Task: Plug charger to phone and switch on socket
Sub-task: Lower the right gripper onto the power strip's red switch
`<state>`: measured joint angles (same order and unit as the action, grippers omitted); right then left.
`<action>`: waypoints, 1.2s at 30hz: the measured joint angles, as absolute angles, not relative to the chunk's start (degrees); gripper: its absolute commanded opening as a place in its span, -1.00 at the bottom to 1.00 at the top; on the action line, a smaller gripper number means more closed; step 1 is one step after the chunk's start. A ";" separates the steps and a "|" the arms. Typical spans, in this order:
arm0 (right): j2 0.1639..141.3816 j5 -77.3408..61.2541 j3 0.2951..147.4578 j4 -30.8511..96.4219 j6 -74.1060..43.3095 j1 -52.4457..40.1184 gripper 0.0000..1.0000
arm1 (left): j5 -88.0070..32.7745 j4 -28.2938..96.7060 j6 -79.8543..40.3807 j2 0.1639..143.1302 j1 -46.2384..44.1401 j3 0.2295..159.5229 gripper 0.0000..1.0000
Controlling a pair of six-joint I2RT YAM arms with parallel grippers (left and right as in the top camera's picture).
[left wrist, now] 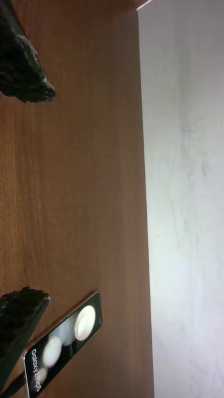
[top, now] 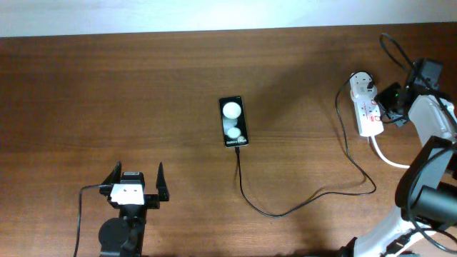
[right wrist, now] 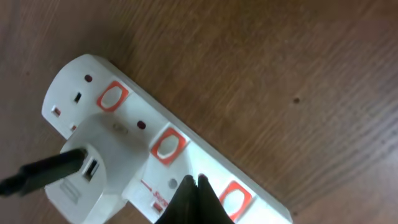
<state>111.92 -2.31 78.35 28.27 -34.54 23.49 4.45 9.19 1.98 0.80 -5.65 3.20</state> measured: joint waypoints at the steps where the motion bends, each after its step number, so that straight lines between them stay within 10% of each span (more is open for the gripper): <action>1: 112.44 -2.61 78.35 27.51 -34.54 23.49 -0.92 | 4.45 9.19 2.00 0.80 -5.65 3.20 0.98; 36: 116.86 1.52 78.37 21.43 -34.48 19.11 -0.92 | 4.45 9.19 1.98 0.80 -5.65 3.20 0.98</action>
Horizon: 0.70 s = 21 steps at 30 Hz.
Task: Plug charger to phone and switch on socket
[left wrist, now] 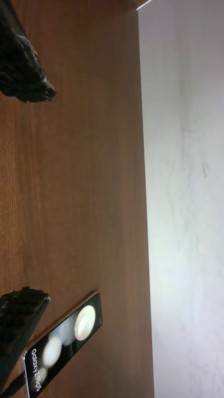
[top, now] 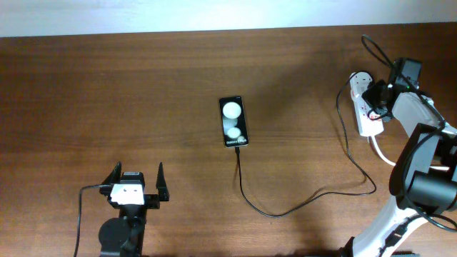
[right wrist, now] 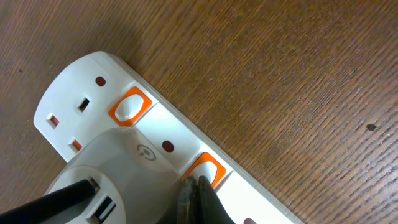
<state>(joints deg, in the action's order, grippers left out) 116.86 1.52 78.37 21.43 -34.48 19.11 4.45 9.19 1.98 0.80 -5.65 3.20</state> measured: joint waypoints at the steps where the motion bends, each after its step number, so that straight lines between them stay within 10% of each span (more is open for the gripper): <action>1: 116.86 2.00 78.37 20.97 -34.44 19.03 -0.92 | 4.45 9.19 1.98 0.80 -5.65 3.20 0.98; 21: 117.40 7.42 79.02 21.89 -34.46 16.86 -0.92 | 4.45 9.19 1.98 0.80 -5.65 3.20 0.98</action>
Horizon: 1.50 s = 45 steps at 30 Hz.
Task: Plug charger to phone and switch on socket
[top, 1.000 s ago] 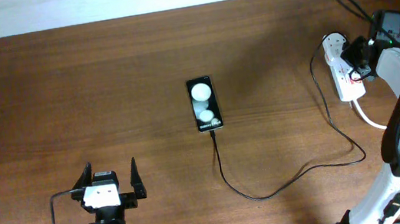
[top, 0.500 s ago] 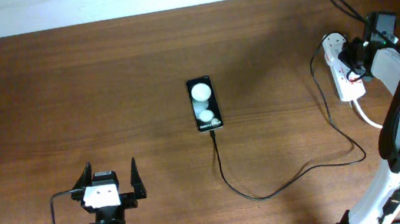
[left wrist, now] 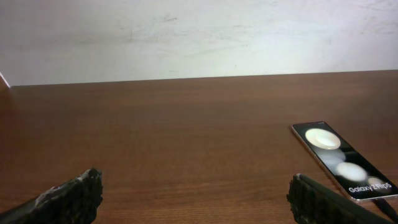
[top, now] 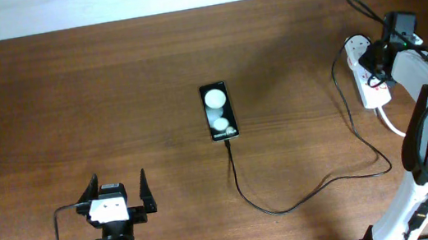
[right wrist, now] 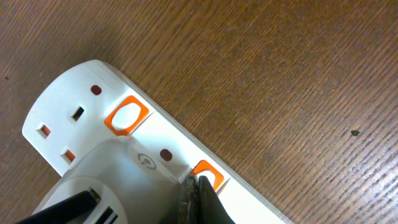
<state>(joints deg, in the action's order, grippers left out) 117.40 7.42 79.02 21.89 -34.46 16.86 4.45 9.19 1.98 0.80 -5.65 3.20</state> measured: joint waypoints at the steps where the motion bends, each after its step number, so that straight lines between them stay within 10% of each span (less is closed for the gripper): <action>1: 117.40 7.60 79.09 22.15 -34.46 16.71 -0.92 | 4.45 9.19 1.98 0.80 -5.65 3.20 0.98; 45: 116.95 6.72 80.47 24.34 -34.46 18.50 -0.92 | 4.45 9.19 2.00 0.80 -5.65 3.20 0.98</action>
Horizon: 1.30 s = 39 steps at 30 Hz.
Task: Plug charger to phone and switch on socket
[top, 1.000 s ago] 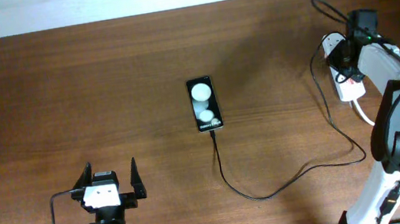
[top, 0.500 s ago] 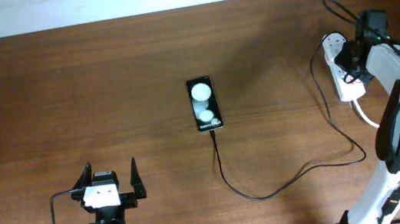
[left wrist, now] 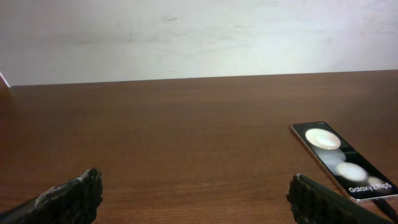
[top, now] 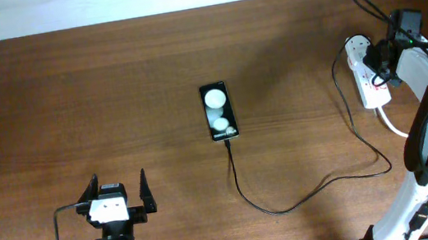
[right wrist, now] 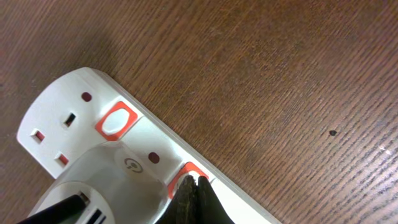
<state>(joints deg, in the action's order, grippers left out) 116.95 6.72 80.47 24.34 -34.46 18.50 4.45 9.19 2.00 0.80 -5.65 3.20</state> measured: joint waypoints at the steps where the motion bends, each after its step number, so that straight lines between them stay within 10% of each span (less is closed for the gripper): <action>1: 116.97 5.82 80.47 23.86 -34.46 18.50 -0.92 | 4.45 9.19 1.98 0.80 -5.65 3.20 0.98; 39: 118.45 8.38 80.47 23.11 -34.28 16.82 -0.92 | 4.45 9.19 1.98 0.80 -5.65 3.20 0.98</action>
